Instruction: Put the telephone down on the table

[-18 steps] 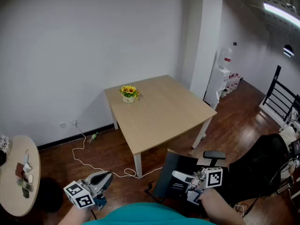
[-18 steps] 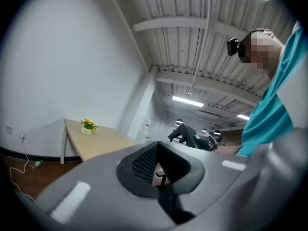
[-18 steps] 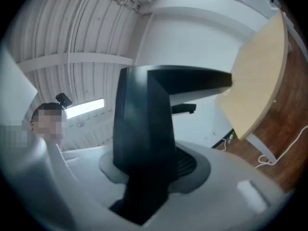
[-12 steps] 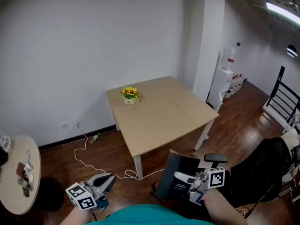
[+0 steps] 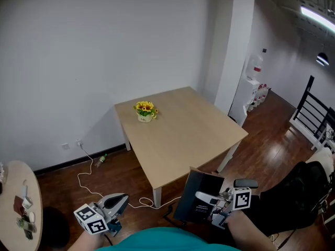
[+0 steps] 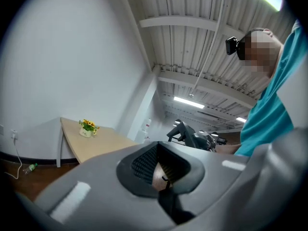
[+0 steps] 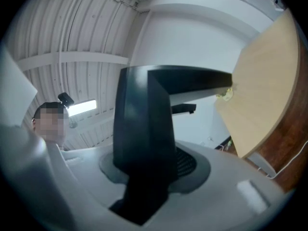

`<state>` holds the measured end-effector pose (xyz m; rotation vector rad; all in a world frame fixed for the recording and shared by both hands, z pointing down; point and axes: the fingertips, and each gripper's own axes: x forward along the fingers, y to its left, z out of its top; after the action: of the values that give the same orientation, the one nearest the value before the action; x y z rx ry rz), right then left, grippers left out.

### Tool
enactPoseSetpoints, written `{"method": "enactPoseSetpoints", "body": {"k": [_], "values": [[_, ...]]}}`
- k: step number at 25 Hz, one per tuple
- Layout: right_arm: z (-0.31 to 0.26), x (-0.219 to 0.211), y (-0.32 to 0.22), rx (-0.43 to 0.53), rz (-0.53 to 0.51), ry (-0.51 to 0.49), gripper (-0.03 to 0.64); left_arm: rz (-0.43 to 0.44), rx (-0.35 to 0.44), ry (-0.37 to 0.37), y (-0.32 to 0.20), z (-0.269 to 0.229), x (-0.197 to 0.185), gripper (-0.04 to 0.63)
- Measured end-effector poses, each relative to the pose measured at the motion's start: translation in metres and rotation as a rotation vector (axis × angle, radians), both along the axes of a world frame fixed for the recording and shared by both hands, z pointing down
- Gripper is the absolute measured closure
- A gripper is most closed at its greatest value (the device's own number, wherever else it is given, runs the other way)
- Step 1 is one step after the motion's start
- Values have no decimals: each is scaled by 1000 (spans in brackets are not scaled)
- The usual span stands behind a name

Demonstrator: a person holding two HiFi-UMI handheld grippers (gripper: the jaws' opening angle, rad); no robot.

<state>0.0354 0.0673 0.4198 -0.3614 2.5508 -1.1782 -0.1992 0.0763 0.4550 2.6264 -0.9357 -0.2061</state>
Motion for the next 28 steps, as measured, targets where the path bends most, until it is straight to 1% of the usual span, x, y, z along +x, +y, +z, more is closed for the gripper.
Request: {"method": "enactPoseSetpoints", "body": {"k": [3,6,8,12,17,20,24,28], "values": [[-1,-20,-30,0,42,13,454,38,-1,3,-35,-2,-25,591],[-7,-37,-62,4,80,12,454,69,9,-12,-67,-6,-46,591],[-12,-51,-78,3,86,-13,454,78,12,-23,-85,-6,-57,591],[-8,-63,-109,-8,79,7,454,74,9,-9,-113,-5,-65,591],[-6,-62,-154,-18,37,-6,454,46,-5,-18,-145,2,-57,591],[-1,-48,-190,-7,10,16,454,5,3,-32,-170,1,-44,591],[8,-19,-241,-3,-41,44,454,-68,-11,-46,-208,5,-17,591],[12,2,-299,-10,-92,45,454,-105,-22,-64,-254,12,13,591]]}}
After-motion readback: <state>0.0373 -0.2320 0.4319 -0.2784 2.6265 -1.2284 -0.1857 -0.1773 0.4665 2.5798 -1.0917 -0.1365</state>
